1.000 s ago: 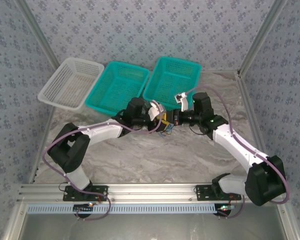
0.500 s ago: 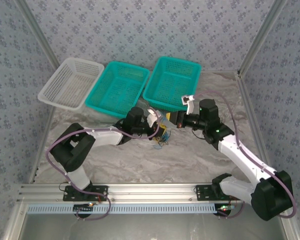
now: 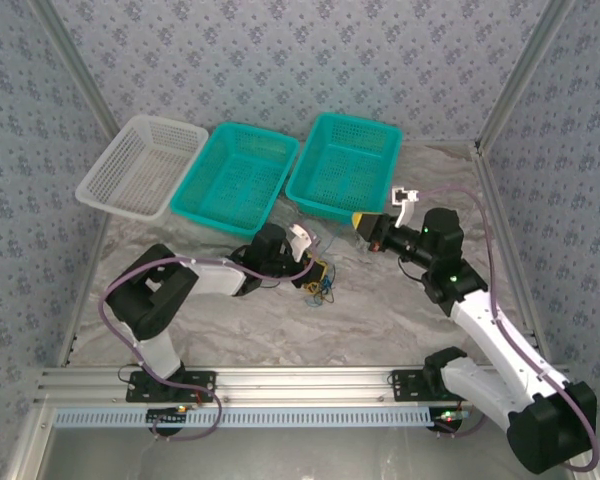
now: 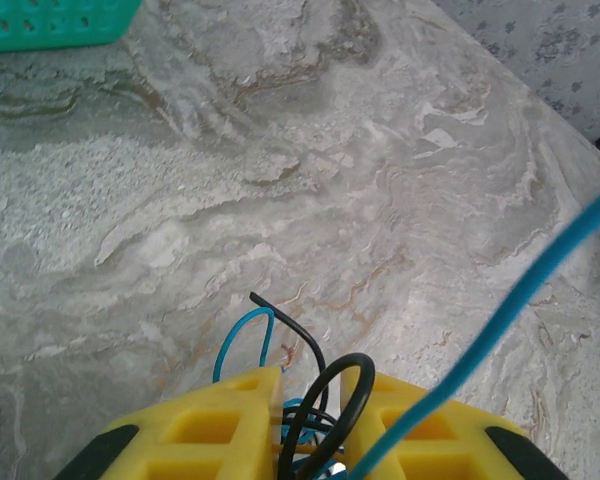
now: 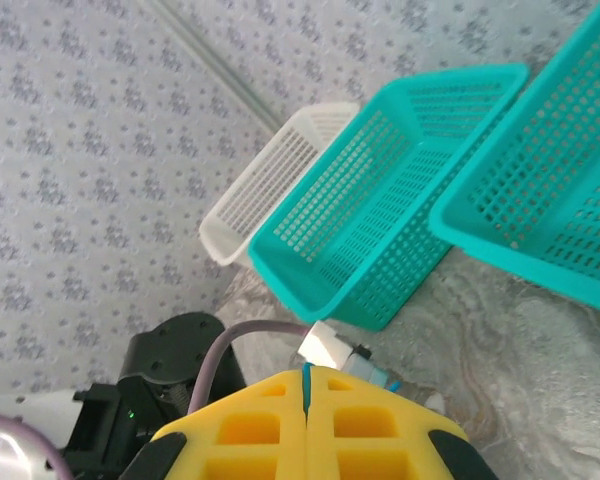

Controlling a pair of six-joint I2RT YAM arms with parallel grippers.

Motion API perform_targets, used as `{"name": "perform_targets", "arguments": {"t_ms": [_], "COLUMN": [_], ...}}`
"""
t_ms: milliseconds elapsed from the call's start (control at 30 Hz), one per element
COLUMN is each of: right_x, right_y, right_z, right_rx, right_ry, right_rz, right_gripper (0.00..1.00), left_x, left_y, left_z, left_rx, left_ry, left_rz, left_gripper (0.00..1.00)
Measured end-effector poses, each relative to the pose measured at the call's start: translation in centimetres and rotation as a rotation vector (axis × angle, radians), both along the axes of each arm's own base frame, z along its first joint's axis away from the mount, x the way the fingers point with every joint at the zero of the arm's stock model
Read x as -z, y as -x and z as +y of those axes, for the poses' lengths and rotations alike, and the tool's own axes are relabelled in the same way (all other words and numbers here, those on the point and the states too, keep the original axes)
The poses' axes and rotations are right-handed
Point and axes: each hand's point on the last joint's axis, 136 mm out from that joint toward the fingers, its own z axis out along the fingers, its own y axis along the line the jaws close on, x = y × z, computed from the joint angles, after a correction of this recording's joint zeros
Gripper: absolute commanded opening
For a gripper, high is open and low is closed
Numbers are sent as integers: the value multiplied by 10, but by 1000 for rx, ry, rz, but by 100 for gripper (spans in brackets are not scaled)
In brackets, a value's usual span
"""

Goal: Untangle the cables

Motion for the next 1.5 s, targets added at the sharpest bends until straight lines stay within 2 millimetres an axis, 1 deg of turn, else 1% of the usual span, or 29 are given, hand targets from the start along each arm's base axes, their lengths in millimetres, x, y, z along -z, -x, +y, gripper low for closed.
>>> {"name": "perform_targets", "arguments": {"t_ms": [167, 367, 533, 633, 800, 933, 1100, 1267, 1400, 1500], "right_x": [-1, -4, -8, -10, -13, -9, -7, -11, -17, -21], "right_y": [-8, -16, -19, -16, -12, -8, -4, -1, 5, 11], "right_z": [-19, -46, -64, -76, -98, -111, -129, -159, -187, -207], "right_rx": [102, 222, 295, 339, 414, 462, 537, 658, 766, 842], "right_ry": [-9, -25, -33, -34, -30, -12, 14, 34, 45, 51], "right_rz": [-2, -2, -3, -3, -1, 25, 66, 94, 117, 136], "right_gripper": [0, 0, 0, 0, 0, 0, 0, 0, 0, 0], "left_x": [7, 13, 20, 24, 30, 29, 24, 28, 35, 33], "left_y": [-4, -2, 1, 2, 0, -2, -1, -3, -5, -5], "left_z": [3, 8, 12, 15, 26, 35, 41, 49, 65, 75], "left_rx": [-42, -65, -79, -85, -113, -137, -157, -192, -243, -277], "left_ry": [-14, -21, -32, -41, -51, -49, -45, -62, -80, -79], "left_rz": [26, 55, 78, 84, 95, 92, 81, 78, 97, 95], "left_gripper": [22, 24, 24, 24, 15, 14, 5, 1, 0, 0]}}
